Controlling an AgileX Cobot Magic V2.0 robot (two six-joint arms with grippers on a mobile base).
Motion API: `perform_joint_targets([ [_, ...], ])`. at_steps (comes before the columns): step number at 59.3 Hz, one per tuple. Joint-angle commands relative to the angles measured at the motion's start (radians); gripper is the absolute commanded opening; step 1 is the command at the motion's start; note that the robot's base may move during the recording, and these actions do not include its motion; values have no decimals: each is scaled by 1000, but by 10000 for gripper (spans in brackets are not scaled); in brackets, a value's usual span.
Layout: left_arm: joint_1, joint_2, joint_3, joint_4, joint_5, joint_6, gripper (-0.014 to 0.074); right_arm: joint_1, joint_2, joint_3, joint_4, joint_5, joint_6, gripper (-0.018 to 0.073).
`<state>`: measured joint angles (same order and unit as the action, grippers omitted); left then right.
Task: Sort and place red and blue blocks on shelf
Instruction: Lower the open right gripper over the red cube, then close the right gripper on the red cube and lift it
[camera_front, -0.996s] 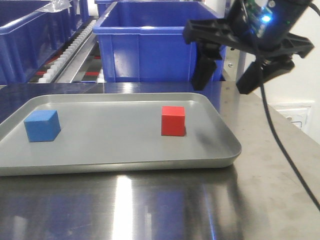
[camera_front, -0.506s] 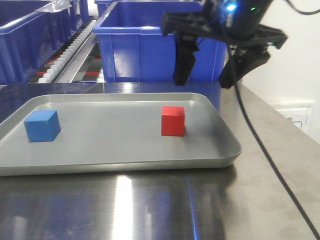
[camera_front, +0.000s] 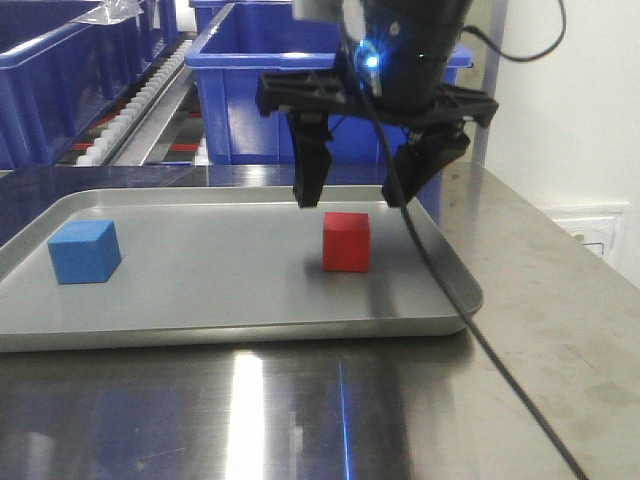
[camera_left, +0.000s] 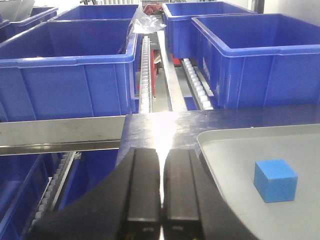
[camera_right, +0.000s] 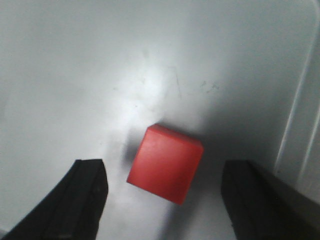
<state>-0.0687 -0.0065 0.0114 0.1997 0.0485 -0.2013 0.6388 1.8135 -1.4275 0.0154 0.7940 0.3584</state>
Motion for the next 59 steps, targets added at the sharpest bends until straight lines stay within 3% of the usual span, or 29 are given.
perform_joint_targets([
  [1,-4,-15,35,-9,-79,0,119,0,-35,-38,0,-22,-11,578],
  [51,-4,-15,35,-9,-79,0,119,-3,97,-110,-1,7,-11,578],
  [59,-4,-15,35,-9,-79,0,119,-4,99,-110,-15,7,-11,505],
])
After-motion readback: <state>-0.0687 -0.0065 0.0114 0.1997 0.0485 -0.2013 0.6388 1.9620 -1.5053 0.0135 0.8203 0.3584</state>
